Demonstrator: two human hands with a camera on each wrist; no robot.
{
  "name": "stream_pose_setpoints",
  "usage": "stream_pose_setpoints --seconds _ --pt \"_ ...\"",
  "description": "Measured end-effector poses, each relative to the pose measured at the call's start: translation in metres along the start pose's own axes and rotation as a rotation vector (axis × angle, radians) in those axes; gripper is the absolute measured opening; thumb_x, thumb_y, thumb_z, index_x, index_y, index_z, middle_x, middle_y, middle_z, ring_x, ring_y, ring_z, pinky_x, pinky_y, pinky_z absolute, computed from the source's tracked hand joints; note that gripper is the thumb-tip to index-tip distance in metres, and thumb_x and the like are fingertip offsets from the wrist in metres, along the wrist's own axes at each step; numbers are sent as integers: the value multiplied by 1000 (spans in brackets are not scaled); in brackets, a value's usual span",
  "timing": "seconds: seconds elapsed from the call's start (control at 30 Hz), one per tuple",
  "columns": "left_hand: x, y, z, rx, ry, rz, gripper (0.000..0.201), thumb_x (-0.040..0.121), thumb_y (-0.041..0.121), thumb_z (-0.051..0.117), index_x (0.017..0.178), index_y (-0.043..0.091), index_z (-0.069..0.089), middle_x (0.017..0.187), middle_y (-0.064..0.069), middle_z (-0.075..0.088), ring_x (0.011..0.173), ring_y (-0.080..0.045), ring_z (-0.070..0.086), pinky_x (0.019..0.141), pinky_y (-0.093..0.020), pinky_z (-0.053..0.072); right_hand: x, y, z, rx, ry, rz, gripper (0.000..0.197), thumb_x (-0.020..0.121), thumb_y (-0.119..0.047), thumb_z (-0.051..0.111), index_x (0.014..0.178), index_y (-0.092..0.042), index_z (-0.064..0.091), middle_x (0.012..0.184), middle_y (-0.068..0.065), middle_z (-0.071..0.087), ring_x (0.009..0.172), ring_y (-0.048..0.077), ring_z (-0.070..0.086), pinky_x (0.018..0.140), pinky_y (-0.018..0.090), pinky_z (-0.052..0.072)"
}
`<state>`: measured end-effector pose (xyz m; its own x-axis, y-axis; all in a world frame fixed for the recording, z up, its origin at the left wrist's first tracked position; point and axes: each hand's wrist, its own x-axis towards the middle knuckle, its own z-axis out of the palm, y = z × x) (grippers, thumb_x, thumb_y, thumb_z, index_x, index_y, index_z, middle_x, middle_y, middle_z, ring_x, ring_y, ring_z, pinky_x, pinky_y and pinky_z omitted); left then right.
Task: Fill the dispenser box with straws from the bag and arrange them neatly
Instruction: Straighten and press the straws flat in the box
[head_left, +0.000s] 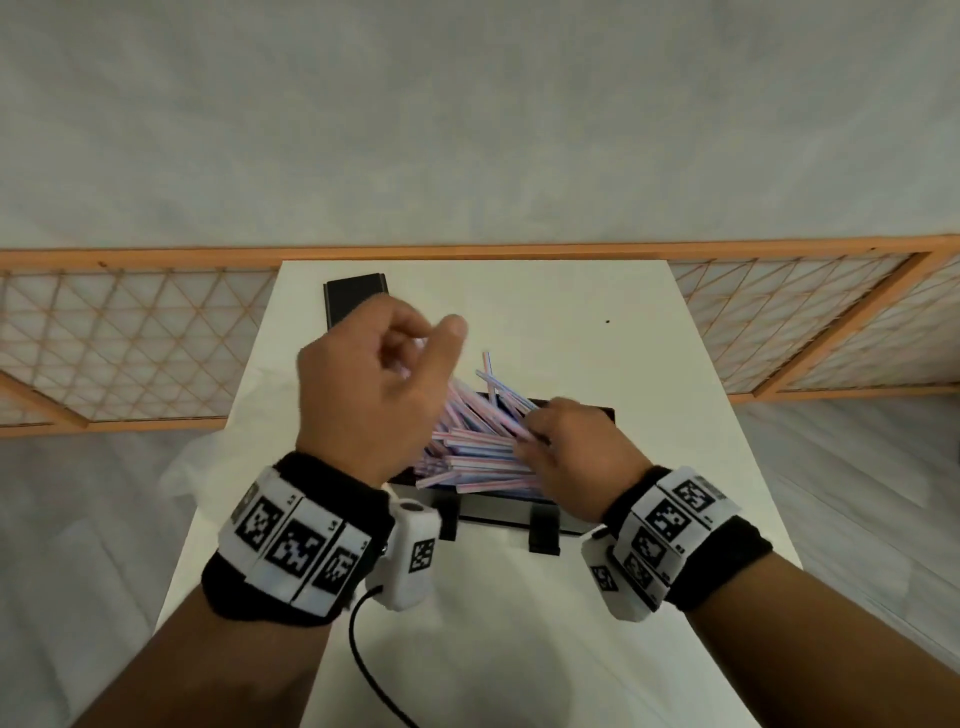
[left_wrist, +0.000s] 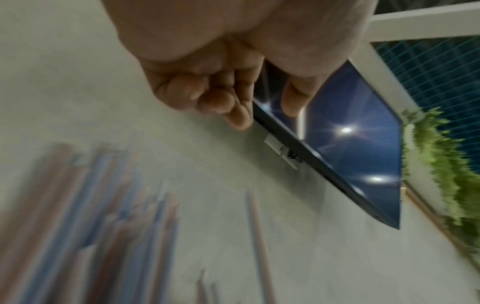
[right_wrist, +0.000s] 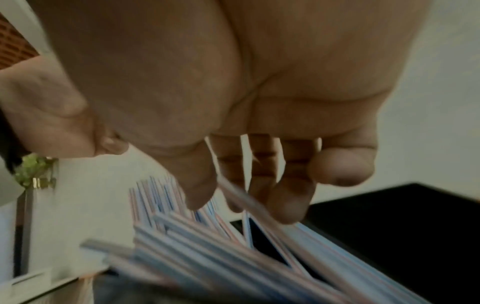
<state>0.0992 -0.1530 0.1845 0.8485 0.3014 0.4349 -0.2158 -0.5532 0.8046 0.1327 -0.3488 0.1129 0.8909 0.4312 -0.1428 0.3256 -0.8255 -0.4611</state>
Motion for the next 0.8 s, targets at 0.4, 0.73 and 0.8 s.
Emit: stream_pose_setpoints --seconds 0.4,0.73,0.8 --pt "25 3 56 318 -585 -290 55 91 20 59 144 18 43 139 -4 48 122 -21 52 92 -26 37 -2 14 27 41 -23 126 93 79 -62 56 154 -22 18 156 -2 28 137 30 34 113 45 33" --pt "42 1 93 482 -759 -471 26 93 10 47 107 1 66 99 -20 74 91 -37 73 82 -43 62 2 16 17 53 -76 32 59 79 -28 53 135 -37 36 132 -13 52 115 28 50 92 52 46" --pt "39 1 92 536 -723 -383 26 92 7 49 108 5 70 112 -14 72 103 -34 69 90 -41 58 0 17 11 114 -57 25 56 75 -23 50 130 -32 42 126 -9 58 112 27 54 90 49 49"
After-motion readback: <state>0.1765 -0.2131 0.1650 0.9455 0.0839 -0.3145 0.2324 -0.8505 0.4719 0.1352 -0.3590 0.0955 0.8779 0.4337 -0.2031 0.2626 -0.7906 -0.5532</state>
